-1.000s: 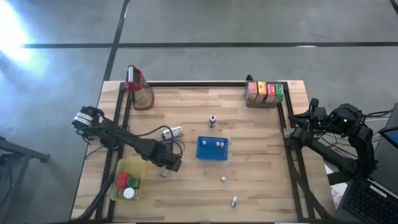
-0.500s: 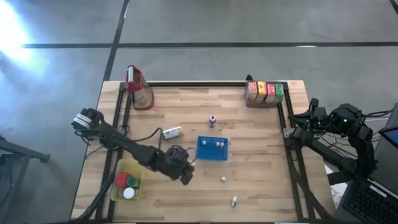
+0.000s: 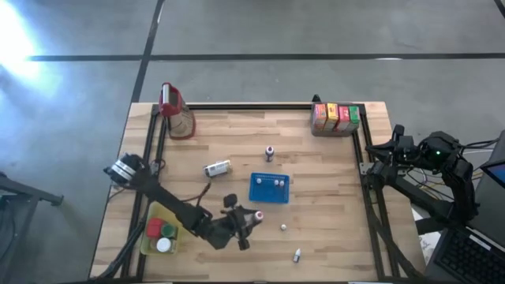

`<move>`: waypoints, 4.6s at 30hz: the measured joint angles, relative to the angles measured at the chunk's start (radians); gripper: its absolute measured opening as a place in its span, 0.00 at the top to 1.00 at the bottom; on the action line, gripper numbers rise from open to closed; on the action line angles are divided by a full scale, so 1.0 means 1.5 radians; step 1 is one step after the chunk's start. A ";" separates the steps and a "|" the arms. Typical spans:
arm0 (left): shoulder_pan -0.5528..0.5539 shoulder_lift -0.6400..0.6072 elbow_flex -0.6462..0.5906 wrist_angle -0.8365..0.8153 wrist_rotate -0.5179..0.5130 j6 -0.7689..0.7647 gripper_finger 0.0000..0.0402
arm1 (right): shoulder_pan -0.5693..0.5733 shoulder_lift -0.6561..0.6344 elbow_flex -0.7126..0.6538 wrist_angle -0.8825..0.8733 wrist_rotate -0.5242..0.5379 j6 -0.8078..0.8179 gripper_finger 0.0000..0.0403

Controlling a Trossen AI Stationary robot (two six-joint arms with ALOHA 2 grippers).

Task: Pick & Place Kitchen Items
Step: Move the large pink food coloring bottle to the bottom middle of the table, then put the small blue food coloring bottle into the blue bin

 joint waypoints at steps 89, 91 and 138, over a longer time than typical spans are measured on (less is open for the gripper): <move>0.146 -0.366 -0.013 -0.754 0.169 -0.219 0.41 | 0.000 0.000 0.000 0.000 0.000 0.000 0.98; 0.148 -0.365 -0.013 -0.758 0.175 -0.218 0.41 | 0.000 0.000 0.000 0.000 0.000 0.000 0.98; 0.157 -0.364 -0.013 -0.756 0.215 -0.217 0.42 | 0.000 0.000 0.003 0.031 0.022 -0.042 0.98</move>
